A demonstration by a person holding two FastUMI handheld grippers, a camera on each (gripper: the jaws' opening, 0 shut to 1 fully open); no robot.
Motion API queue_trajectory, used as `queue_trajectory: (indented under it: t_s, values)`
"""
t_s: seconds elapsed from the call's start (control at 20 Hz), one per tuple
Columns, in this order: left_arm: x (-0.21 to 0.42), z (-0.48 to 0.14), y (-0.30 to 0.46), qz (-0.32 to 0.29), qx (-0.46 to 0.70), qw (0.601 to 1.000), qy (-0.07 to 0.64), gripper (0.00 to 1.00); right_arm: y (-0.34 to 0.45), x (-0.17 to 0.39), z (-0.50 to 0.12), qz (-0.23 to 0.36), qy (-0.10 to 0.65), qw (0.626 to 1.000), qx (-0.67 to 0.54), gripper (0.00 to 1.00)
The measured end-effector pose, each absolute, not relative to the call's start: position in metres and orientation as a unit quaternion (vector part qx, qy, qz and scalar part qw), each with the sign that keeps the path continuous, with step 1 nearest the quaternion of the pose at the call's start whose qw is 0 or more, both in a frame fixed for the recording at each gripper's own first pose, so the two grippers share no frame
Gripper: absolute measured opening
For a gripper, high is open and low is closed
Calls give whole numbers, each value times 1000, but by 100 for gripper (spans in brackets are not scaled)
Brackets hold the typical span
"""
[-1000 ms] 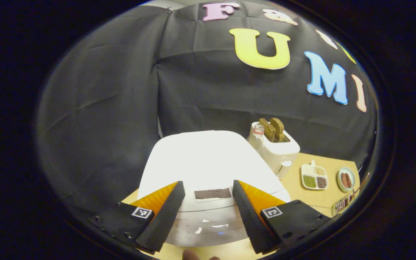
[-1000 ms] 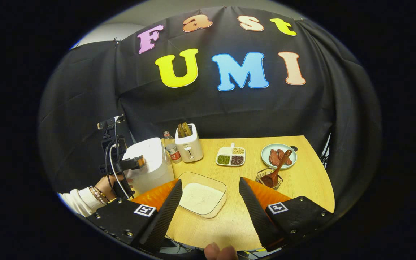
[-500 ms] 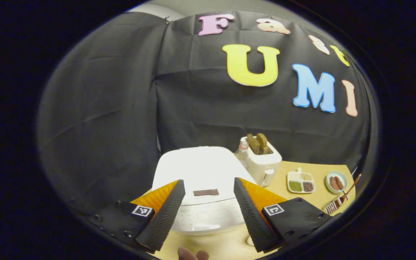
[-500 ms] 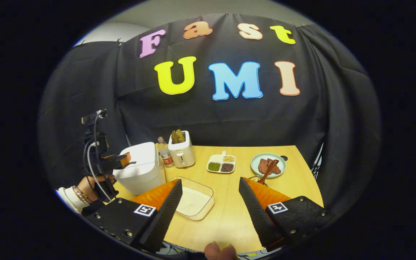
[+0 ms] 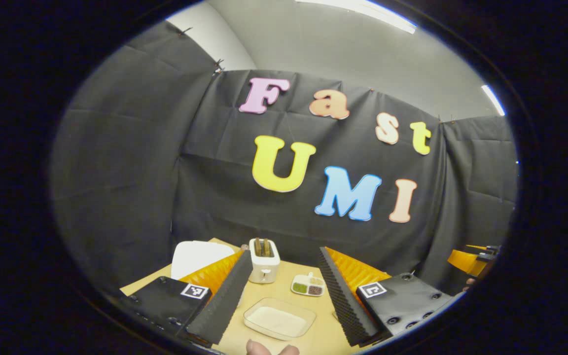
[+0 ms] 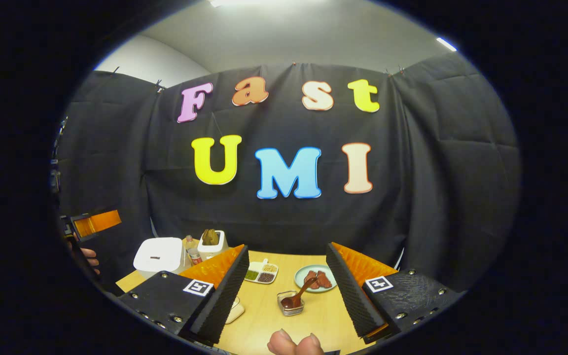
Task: Close the left gripper, press the button to open the rice cooker; take a wooden spoon from the chopstick holder with the right hand, scoop a spoonful of rice and pour it into the rice cooker, then put the wooden spoon back into the chopstick holder.
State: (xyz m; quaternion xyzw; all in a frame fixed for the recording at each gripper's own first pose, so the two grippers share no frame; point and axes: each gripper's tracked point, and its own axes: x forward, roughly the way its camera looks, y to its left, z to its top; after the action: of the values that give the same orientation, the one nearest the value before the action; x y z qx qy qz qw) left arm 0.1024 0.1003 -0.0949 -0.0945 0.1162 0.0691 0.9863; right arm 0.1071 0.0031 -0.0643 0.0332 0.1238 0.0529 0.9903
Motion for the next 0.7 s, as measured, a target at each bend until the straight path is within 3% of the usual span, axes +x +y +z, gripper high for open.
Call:
queue_trajectory:
  t_s: [0.2, 0.45, 0.7]
  values:
    - [54, 4, 51, 68, -54, 995, 44, 93, -7, 94, -12, 54, 75, 994, 62, 96]
    - [22, -10, 27, 65, -63, 993, 74, 94, -20, 79, 20, 27, 38, 999, 12, 96]
    - [4, 2, 52, 95, -52, 993, 54, 93, 2, 68, 18, 50, 47, 998, 14, 96]
